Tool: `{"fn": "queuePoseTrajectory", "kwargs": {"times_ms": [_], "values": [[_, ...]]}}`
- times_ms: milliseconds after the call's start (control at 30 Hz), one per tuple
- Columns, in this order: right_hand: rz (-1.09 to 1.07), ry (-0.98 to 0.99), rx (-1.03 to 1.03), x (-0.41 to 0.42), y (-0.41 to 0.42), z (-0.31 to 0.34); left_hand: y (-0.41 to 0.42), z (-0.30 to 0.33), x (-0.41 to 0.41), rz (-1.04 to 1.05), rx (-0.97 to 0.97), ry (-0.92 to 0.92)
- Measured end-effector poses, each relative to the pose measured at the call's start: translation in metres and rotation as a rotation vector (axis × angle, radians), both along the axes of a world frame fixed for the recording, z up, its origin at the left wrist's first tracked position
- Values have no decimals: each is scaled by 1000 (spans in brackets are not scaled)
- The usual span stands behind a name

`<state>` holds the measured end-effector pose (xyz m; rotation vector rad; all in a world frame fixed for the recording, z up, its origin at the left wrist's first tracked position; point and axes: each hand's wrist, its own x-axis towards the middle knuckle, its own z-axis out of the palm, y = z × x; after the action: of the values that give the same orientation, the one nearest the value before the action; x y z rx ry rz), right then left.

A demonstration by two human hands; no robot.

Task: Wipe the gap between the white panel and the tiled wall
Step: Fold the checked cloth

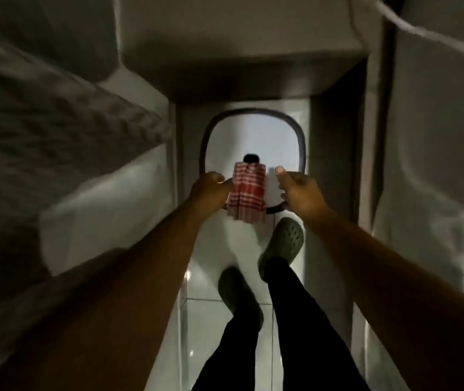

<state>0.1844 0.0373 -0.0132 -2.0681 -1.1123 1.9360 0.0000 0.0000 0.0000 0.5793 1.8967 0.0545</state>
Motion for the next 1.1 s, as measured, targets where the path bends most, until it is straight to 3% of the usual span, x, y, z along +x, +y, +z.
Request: {"fn": "queuePoseTrajectory", "kwargs": {"times_ms": [300,433,733,867,1000,1100], "values": [[125,-90,-105,-35,2,-130,3,-122,18,130,-18,-17],[104,-46,-67,-37,1,-141,-3,-135,32,287,44,-103],[88,170,-219,-31,-39,-108,-30,-112,18,566,-67,-386],[49,179,-131,-32,-62,-95,-59,-102,13,511,-66,-464],[-34,239,-71,-29,-85,-82,-89,-91,3,292,-77,-534],[-24,167,-33,-24,-112,-69,-110,-81,0,142,-18,-434]]}}
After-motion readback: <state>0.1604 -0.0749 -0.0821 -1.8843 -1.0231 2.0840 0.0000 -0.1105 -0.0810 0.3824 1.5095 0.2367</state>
